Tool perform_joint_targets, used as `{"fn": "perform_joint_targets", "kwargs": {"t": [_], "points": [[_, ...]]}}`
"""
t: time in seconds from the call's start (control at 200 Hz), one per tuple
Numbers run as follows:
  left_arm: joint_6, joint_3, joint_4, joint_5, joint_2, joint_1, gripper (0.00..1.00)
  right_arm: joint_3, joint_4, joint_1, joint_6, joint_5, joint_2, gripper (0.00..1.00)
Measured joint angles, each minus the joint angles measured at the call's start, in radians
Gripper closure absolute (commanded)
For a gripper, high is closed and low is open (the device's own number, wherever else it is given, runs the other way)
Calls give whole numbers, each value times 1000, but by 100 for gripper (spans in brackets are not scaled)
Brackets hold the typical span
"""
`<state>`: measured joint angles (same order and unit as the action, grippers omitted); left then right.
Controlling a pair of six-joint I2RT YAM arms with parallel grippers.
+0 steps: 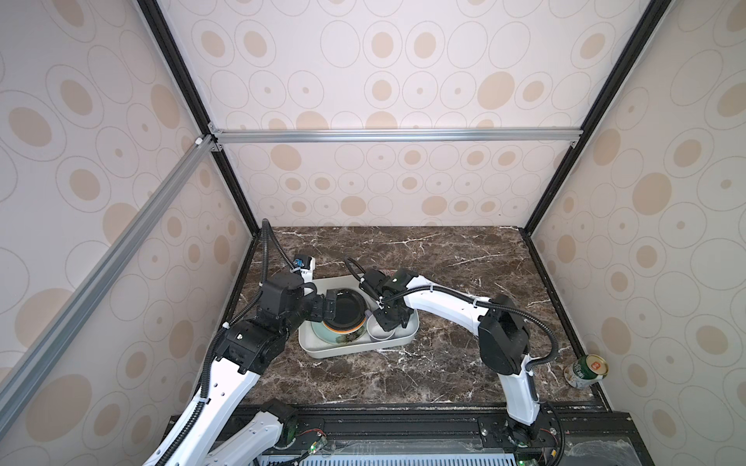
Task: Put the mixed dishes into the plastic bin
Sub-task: 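Lower the lavender mug into the bin next to the blue mug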
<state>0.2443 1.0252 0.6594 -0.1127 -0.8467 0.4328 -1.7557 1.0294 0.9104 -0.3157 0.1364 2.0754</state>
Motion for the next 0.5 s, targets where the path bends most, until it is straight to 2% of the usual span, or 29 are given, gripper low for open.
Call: {"fn": "perform_joint_targets", "kwargs": {"t": [0.2,0.5], "points": [[-1,0,-1,2,0,-1,1,0,8,14,7,-2,0,61],[-3,-3,-2,2,0,-4,1,-19,45,27,7,-1,-13,59]]}}
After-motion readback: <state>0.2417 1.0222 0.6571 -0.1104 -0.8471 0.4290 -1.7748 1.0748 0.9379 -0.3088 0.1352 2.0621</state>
